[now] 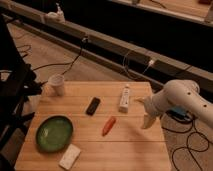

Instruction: Place the bottle in the ceramic bowl

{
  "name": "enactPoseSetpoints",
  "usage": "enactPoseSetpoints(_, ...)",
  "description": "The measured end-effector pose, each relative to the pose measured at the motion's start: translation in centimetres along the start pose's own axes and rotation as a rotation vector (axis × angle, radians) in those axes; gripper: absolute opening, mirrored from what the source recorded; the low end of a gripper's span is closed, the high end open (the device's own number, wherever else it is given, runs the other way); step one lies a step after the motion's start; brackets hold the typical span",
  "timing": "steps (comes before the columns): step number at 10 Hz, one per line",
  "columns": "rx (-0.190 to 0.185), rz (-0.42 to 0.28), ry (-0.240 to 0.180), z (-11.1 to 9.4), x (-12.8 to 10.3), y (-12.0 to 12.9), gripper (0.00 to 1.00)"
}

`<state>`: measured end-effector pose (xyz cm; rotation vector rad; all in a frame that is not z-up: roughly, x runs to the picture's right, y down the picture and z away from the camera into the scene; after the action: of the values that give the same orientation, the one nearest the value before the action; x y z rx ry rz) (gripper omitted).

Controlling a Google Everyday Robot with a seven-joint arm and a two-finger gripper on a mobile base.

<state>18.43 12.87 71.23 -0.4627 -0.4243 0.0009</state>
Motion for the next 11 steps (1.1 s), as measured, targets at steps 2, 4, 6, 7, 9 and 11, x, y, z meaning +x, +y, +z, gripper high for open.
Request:
enactPoseSetpoints(2,0.000,0.000,0.000,0.0,0.0,0.0,0.80)
enactPoseSetpoints(4,0.000,0.000,0.000,0.0,0.0,0.0,0.80)
enactPoseSetpoints(6,0.000,0.000,0.000,0.0,0.0,0.0,0.80)
enactPoseSetpoints(7,-0.001,0.000,-0.001,0.0,0.0,0.0,0.80)
enactPoseSetpoints(9,-0.006,-0.040,0.014,-0.1,0.3,-0.4,0.80)
enactPoseSetpoints(11,-0.025,-0.169,0.095,0.5,1.5,-2.6,0.80)
